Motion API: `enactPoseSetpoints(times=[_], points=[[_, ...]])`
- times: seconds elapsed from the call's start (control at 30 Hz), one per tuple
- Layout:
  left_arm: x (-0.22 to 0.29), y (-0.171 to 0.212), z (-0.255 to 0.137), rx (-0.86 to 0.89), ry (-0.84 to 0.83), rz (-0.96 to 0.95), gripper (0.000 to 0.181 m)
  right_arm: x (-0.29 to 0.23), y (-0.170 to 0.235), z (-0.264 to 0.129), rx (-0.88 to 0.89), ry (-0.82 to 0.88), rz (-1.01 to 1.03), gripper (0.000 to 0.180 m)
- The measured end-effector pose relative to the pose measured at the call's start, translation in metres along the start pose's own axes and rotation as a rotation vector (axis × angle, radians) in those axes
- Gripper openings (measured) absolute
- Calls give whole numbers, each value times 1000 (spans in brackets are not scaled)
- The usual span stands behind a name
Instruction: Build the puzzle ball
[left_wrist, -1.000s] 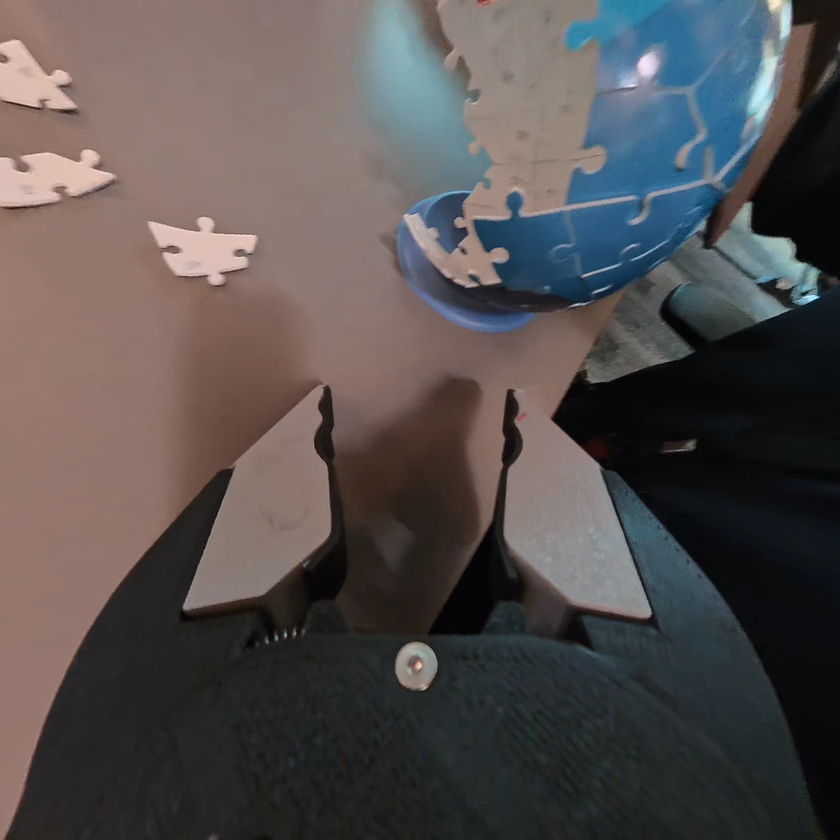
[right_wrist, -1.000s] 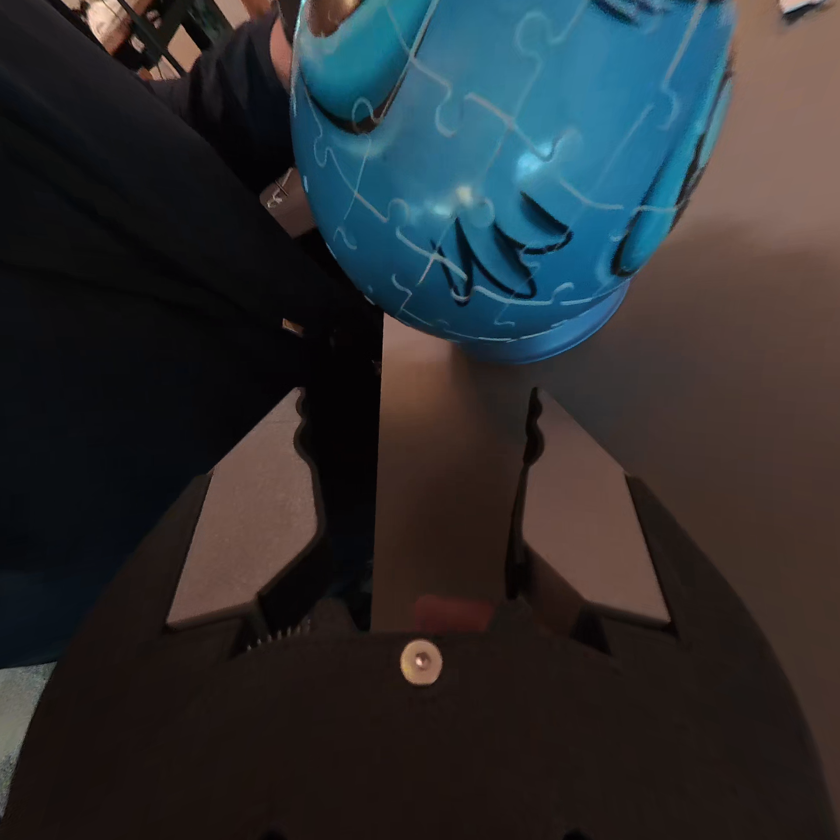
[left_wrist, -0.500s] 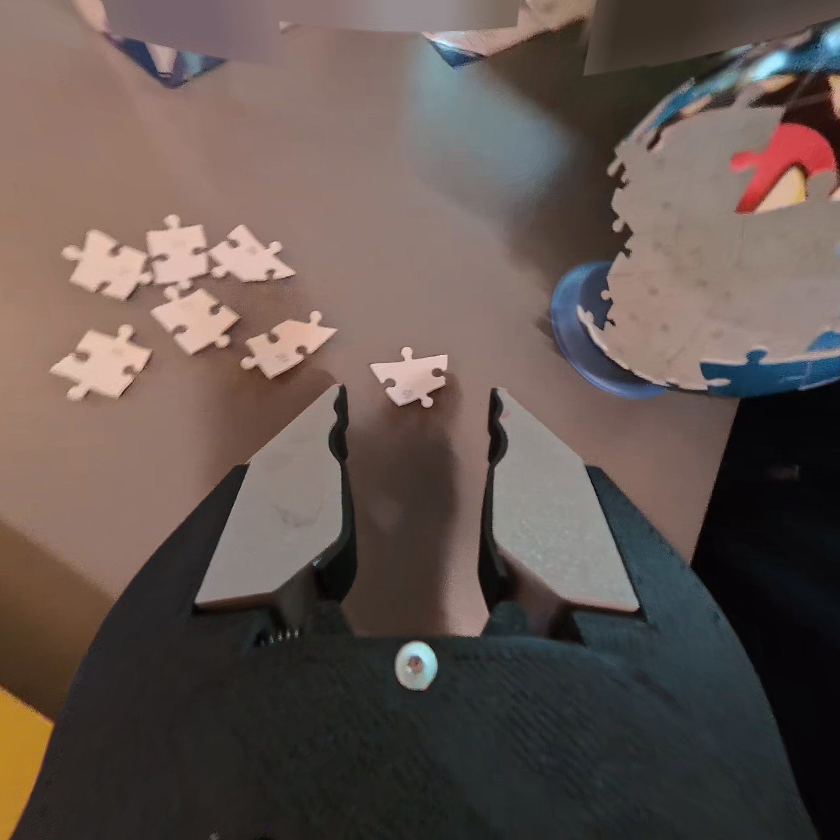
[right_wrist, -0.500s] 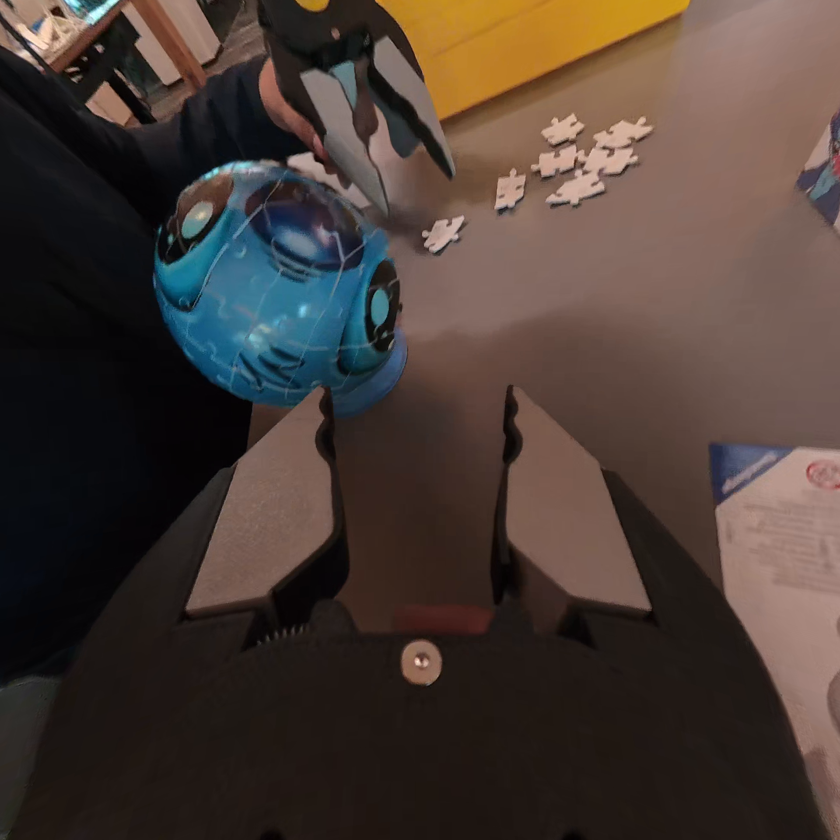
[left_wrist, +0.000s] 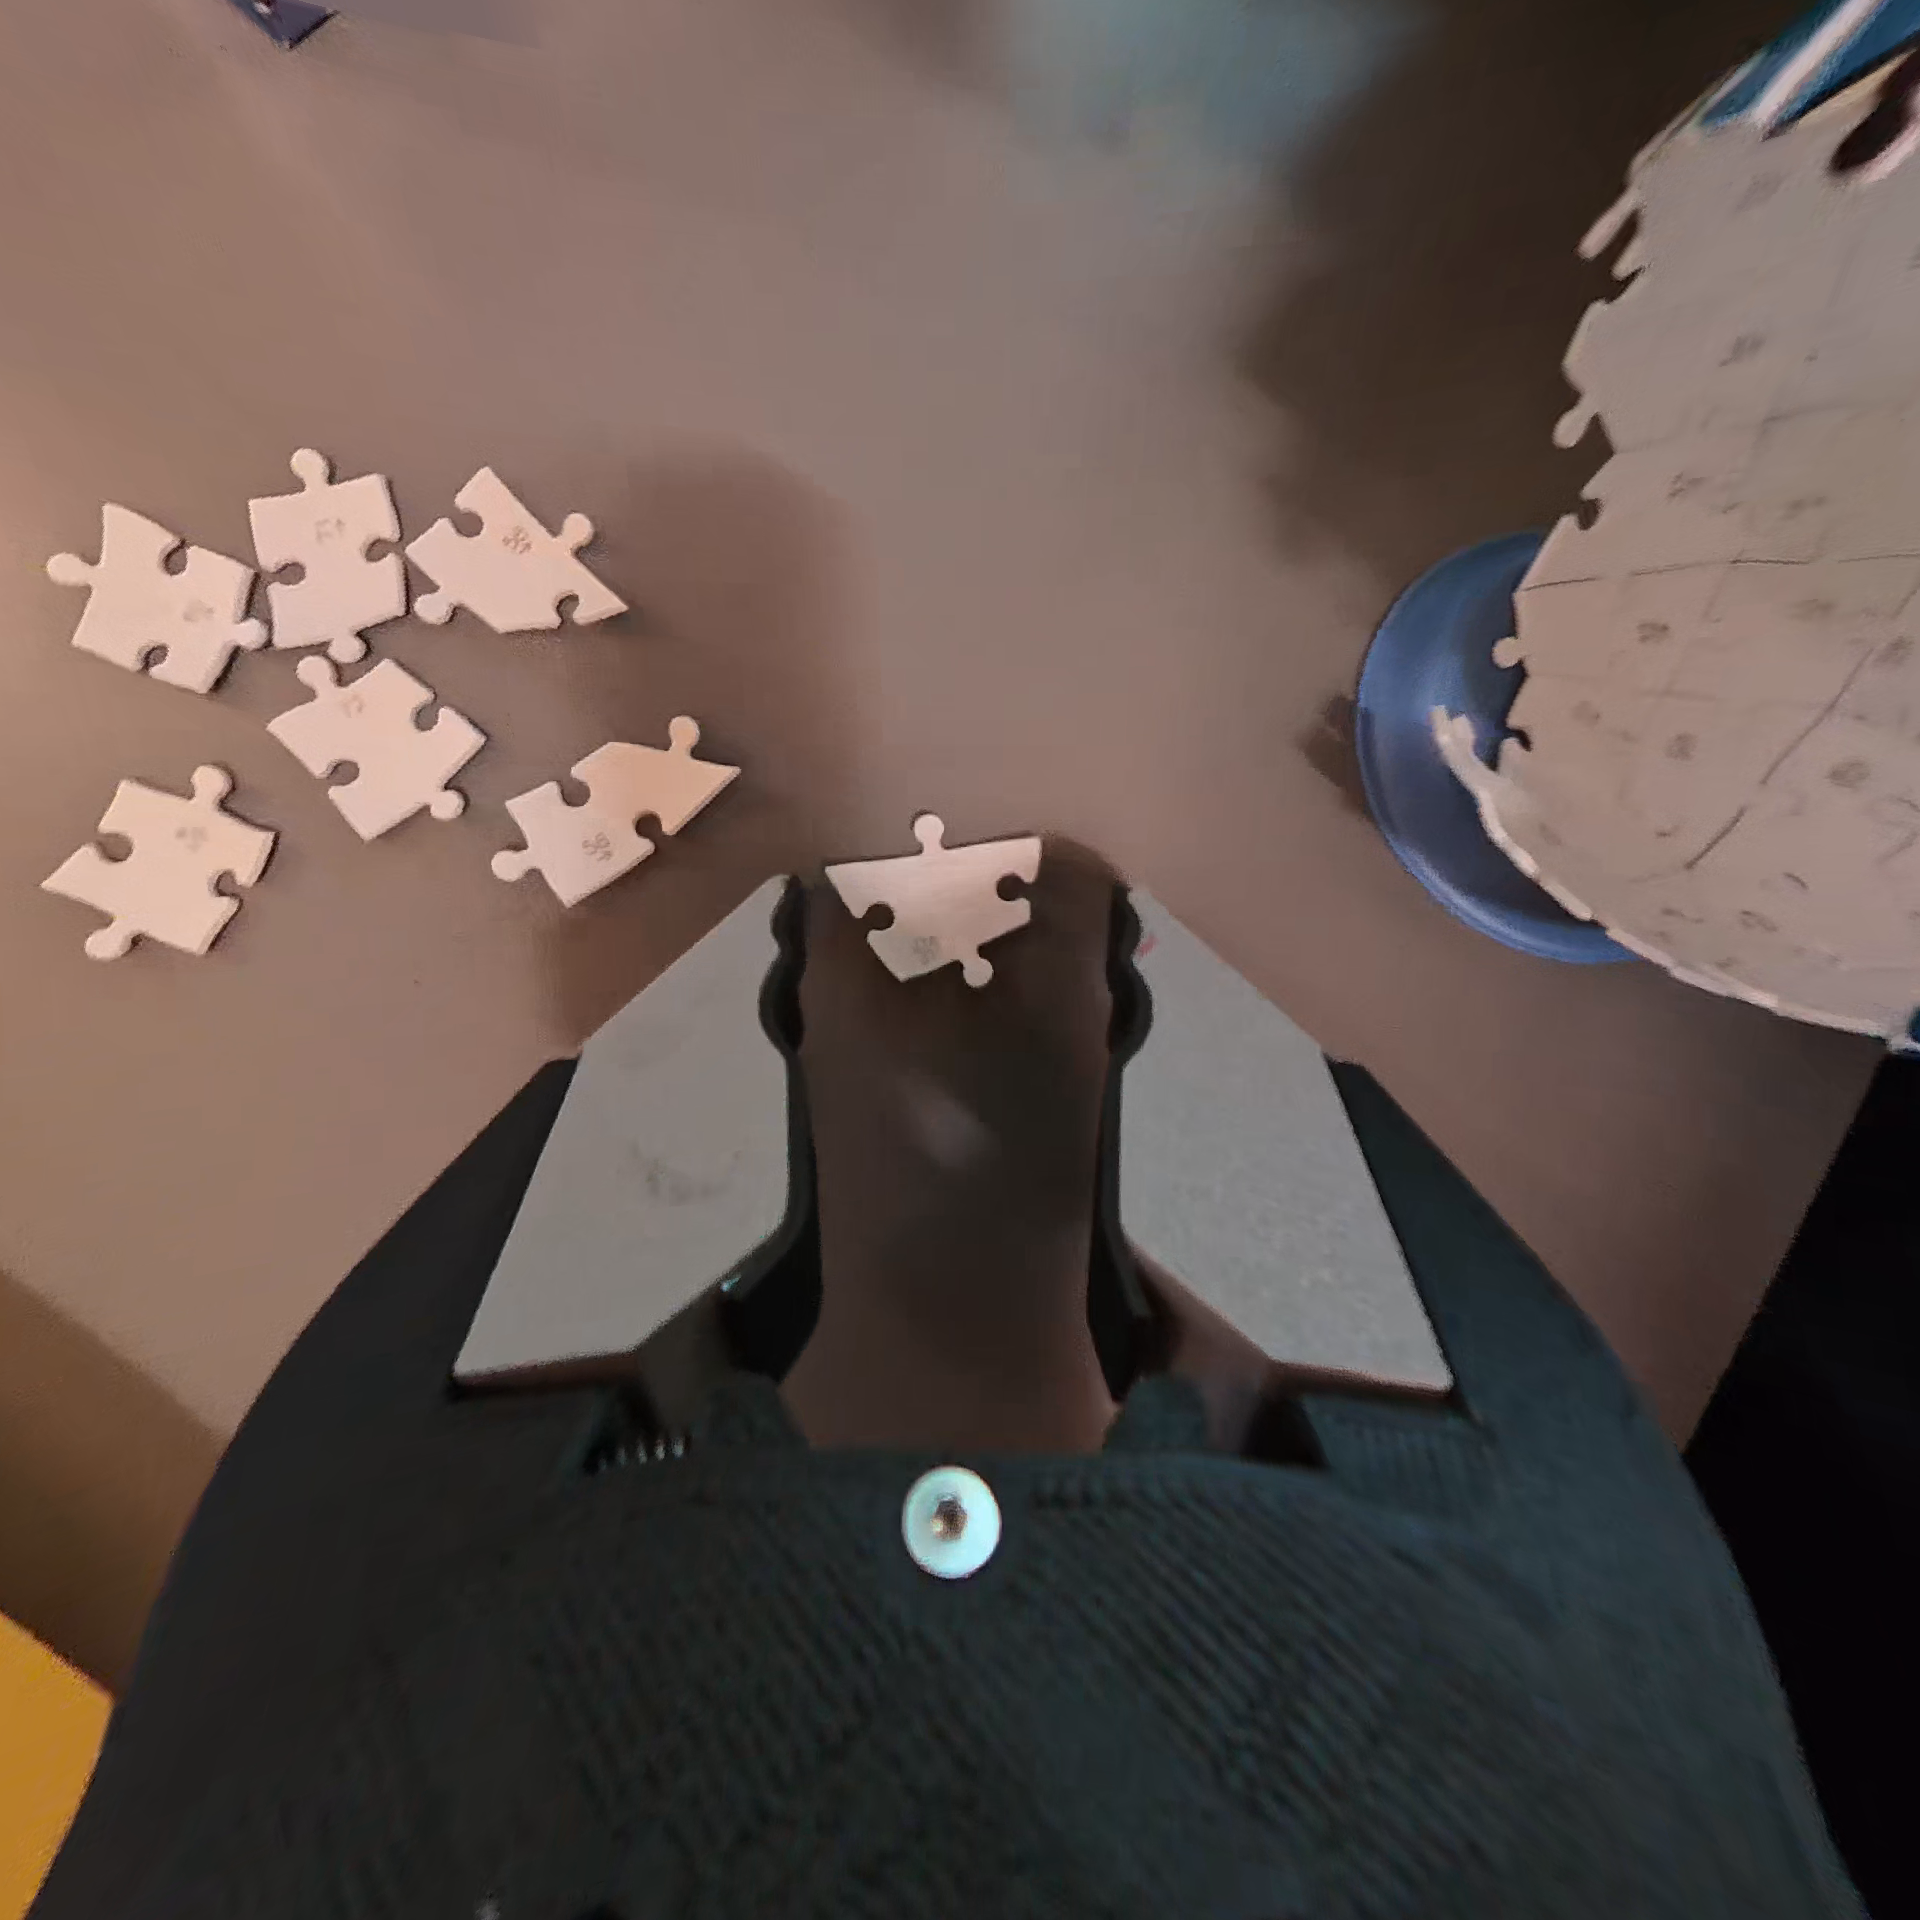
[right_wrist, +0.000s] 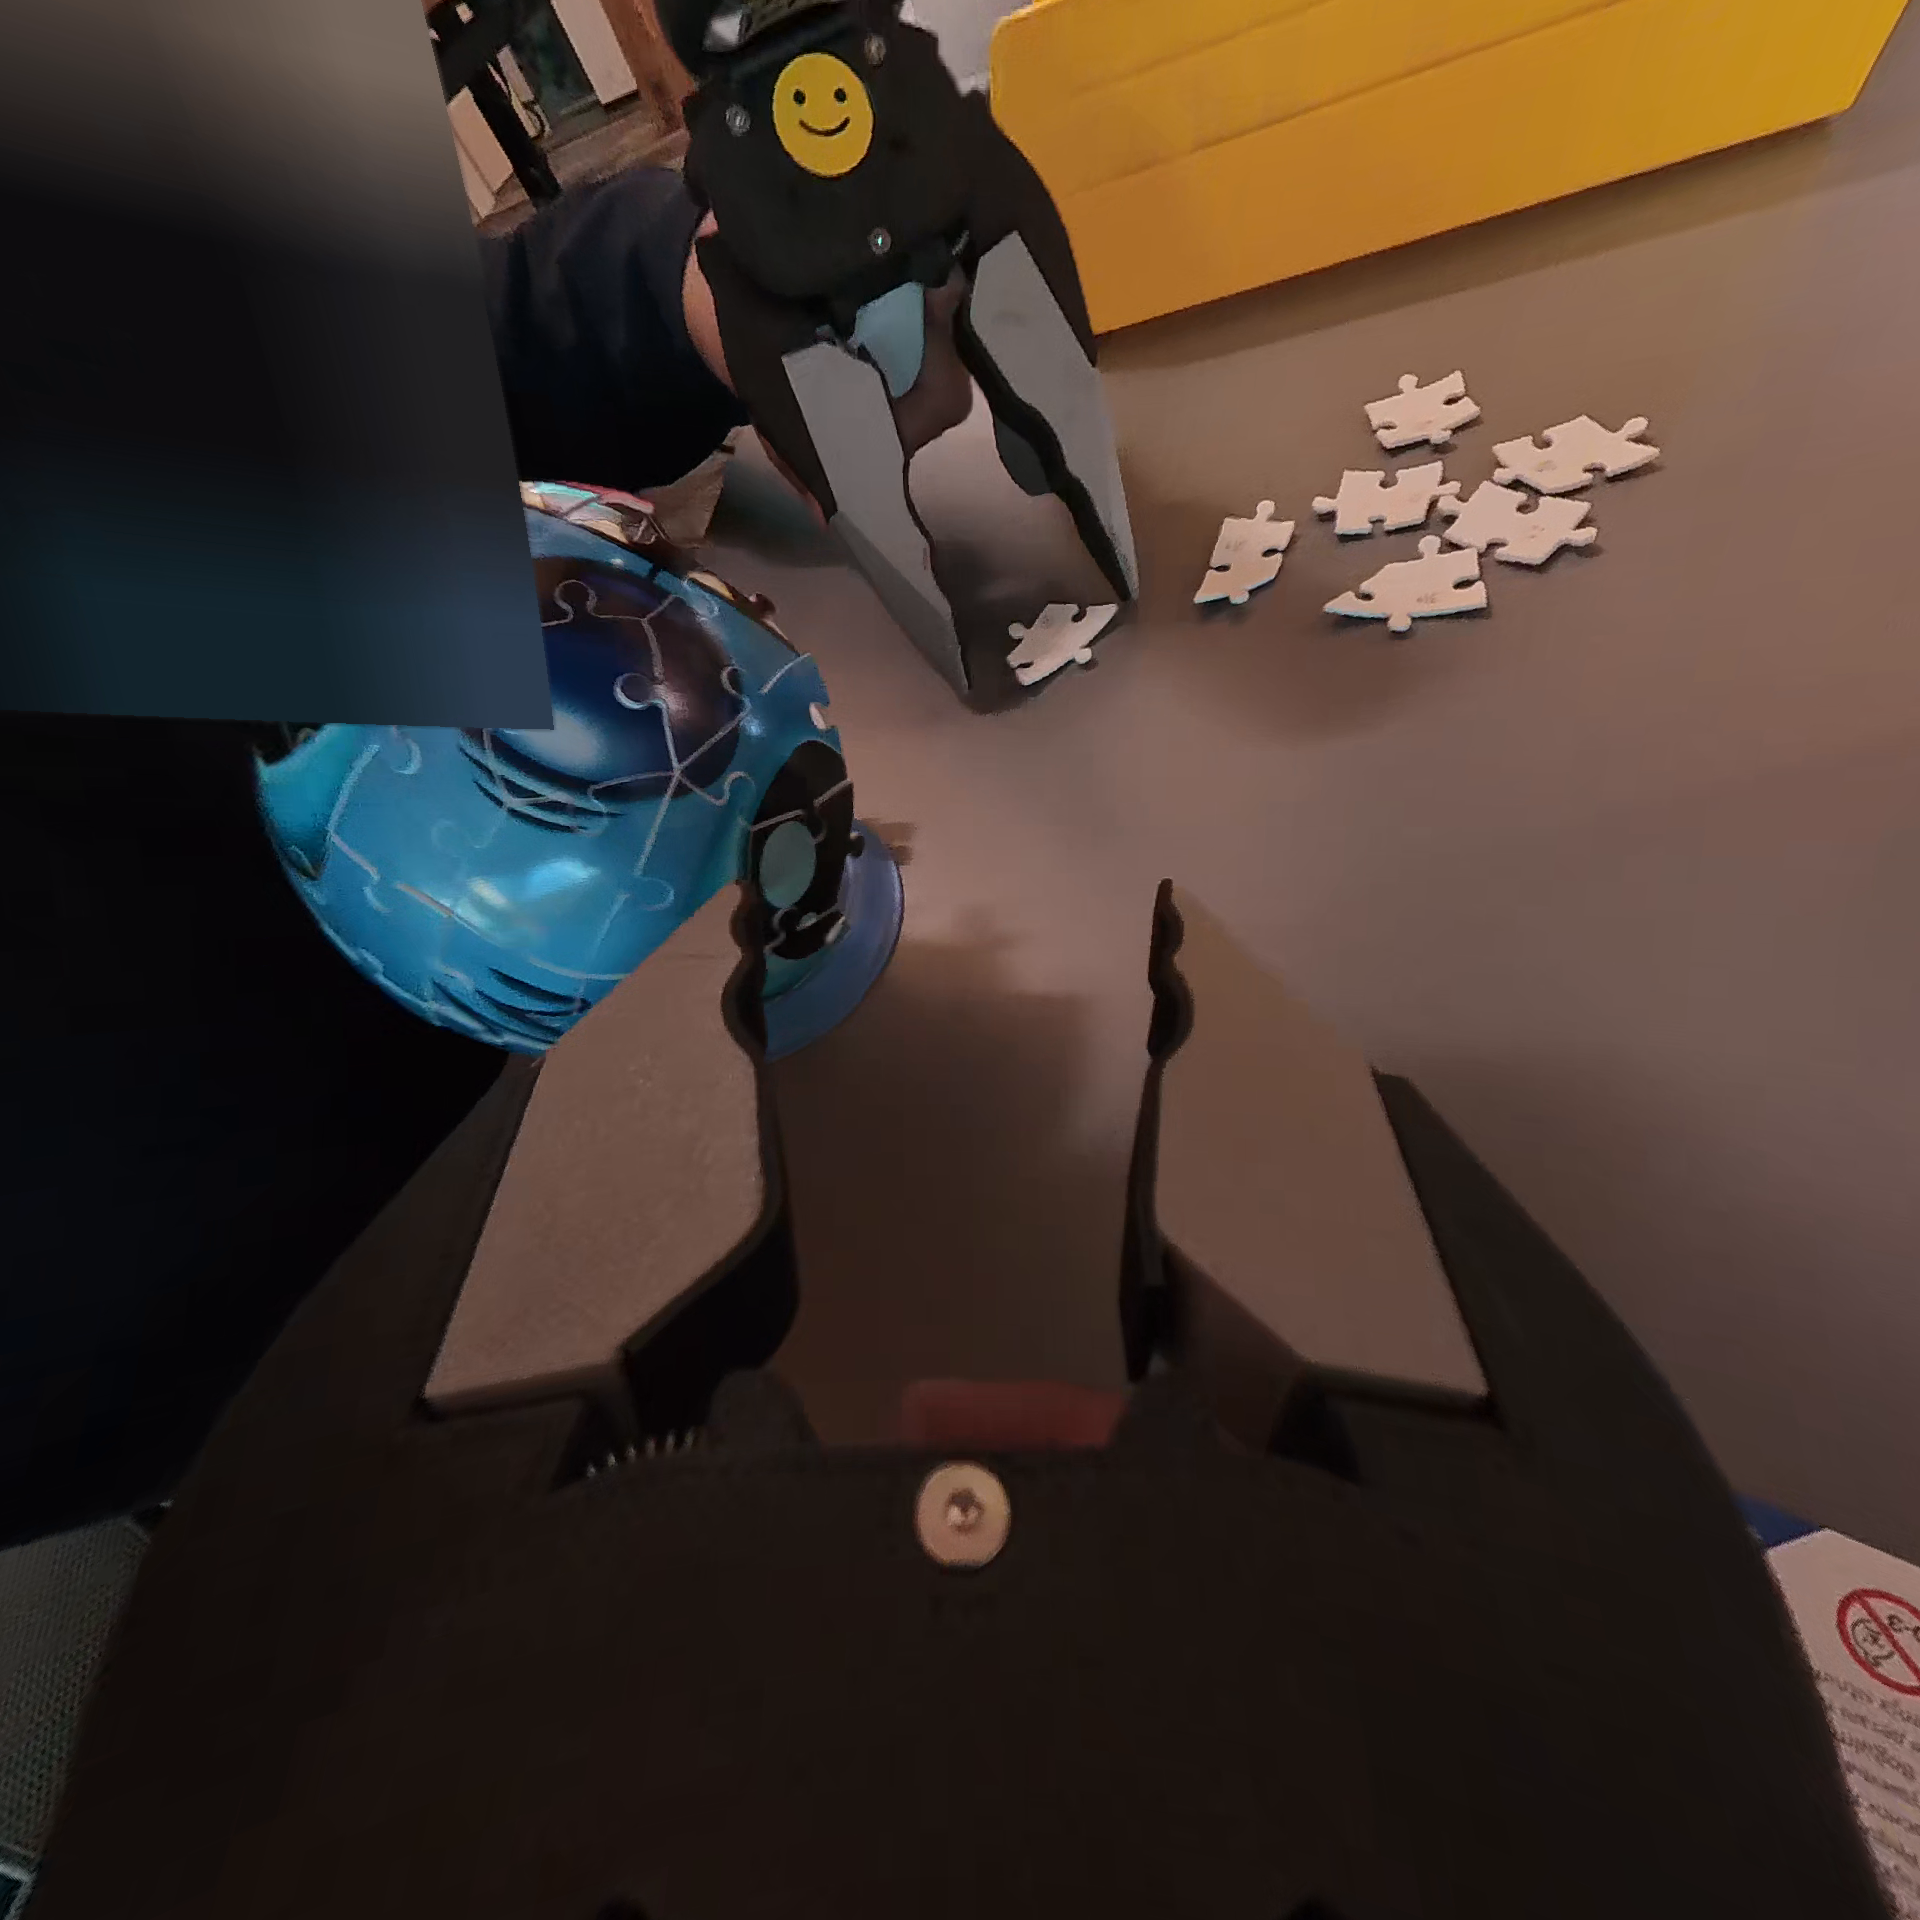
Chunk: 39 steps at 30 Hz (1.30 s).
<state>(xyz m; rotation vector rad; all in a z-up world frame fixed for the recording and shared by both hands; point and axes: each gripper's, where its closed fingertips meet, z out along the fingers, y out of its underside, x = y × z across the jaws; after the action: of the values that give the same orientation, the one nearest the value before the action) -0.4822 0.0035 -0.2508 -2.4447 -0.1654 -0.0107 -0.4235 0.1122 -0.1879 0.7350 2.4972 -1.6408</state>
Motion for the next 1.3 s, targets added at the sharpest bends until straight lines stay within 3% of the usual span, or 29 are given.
enactPoseSetpoints(times=[0.23,0.47,0.6,0.83,1.03,1.17,1.3], points=[[-4,-2,2,42,-51,7,39,5,0,-10,31,31,-2,72],[-3,-4,3,81,-20,59,38,11,-5,-23,80,48,24,71],[-7,-18,2,94,-55,207,38,18,-14,-22,78,57,52,67],[-1,-81,-3,279,-54,425,37,27,-27,4,-11,28,93,57],[9,-92,5,384,11,437,37,32,-31,36,-94,-52,144,47],[11,-90,7,448,60,418,38,31,-35,46,-100,-112,200,30],[15,-90,5,485,45,461,37,31,-37,51,-92,-124,243,28]])
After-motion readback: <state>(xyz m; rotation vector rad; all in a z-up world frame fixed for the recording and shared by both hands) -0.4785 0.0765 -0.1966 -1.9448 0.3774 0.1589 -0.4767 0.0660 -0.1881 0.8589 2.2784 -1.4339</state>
